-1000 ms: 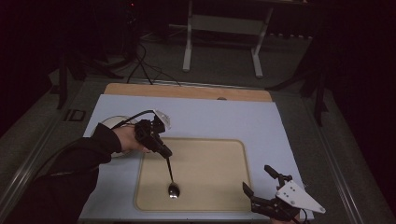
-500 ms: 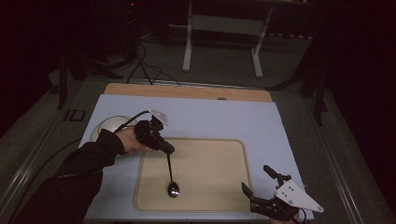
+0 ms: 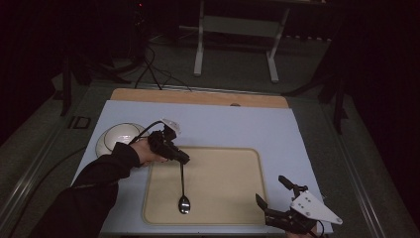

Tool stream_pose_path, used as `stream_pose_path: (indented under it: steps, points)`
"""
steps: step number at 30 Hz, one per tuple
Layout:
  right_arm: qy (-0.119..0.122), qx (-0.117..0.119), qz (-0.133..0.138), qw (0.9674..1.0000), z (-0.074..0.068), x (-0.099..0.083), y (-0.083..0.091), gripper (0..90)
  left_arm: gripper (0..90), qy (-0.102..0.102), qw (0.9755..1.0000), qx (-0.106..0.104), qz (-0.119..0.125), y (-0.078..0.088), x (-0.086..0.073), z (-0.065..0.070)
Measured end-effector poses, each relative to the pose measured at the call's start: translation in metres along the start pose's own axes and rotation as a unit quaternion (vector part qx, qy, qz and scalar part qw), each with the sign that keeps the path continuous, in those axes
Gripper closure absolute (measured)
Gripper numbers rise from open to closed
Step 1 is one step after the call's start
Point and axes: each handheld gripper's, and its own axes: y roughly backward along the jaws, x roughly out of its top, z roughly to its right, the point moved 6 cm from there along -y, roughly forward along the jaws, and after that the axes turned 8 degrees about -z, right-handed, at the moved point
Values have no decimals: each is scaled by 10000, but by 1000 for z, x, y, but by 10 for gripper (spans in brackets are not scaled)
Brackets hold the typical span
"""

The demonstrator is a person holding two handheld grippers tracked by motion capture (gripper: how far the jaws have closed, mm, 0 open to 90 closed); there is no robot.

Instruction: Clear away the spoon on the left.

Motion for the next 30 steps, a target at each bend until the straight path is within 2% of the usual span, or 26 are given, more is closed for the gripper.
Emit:
stream_pose_path:
  steps: [2,7,9,12,18,25,29,30]
  points:
    - [-12,13,-10,10000,0,0,0,127,776,45,9999,66,65,-4,0,-4]
    - [-10,17,-17,10000,0,0,0,127,773,141,9998,40,160,-13,-2,-10]
    - [-22,32,-19,10000,0,-1,-1,127,765,165,9996,138,184,-15,-3,-12]
    - [-13,26,-69,10000,1,-1,-2,127,757,200,9990,181,354,-18,-4,-14]
    - [-24,53,-64,10000,0,-1,-2,127,757,397,9976,228,510,-23,-9,-21]
    - [-9,103,-124,9999,-1,-2,-4,127,742,515,9967,267,576,-34,-12,-24]
    - [-31,131,-124,9998,-1,-2,-4,127,742,651,9955,469,502,-43,-14,-28]
    - [-31,134,-122,9998,-1,-2,-4,128,742,751,9947,485,514,-44,-14,-29]
